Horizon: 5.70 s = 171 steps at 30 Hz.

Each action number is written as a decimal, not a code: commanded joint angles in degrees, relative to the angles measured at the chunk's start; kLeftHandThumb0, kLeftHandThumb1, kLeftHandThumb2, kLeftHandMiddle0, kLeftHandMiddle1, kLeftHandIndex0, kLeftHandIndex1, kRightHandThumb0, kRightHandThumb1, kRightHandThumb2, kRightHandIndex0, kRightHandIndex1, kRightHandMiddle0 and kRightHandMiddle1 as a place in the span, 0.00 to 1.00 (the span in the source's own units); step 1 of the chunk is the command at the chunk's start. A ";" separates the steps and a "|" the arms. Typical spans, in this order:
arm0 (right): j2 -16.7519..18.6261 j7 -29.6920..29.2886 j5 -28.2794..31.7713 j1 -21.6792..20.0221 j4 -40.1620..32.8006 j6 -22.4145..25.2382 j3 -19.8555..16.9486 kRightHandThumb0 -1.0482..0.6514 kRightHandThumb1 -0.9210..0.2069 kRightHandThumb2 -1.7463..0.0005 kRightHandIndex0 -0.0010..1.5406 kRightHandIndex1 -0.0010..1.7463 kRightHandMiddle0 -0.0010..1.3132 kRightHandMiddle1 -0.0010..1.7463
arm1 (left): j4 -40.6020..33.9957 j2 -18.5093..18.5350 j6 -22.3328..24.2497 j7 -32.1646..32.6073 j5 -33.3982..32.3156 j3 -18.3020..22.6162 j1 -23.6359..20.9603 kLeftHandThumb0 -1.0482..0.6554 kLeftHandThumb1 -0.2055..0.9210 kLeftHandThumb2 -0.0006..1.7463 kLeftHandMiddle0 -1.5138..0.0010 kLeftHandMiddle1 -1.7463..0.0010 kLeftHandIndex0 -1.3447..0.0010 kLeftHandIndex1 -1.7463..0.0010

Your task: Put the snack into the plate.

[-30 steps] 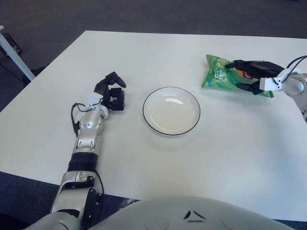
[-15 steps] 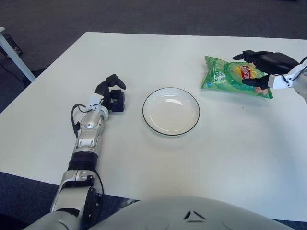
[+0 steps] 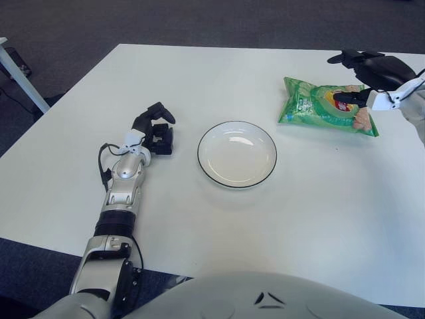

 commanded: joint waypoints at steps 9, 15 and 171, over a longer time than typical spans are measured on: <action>3.67 -7.55 -6.22 -7.18 16.66 -3.66 7.36 0.09 0.00 0.60 0.07 0.06 0.00 0.37 | 2.71 -2.07 0.48 0.40 0.67 -0.98 6.59 0.30 0.34 0.85 0.15 0.00 0.46 0.00; 4.47 -8.27 -6.49 -9.30 21.76 -5.87 9.69 0.05 0.00 0.58 0.04 0.05 0.00 0.29 | 2.03 -1.96 0.97 0.68 1.05 -1.11 6.88 0.31 0.36 0.83 0.15 0.00 0.47 0.00; 21.26 -7.99 9.77 1.89 -19.28 0.88 1.68 0.62 0.85 0.02 0.58 0.99 0.49 1.00 | -4.33 -3.89 5.25 4.38 2.95 -3.61 8.19 0.29 0.32 0.87 0.14 0.00 0.44 0.00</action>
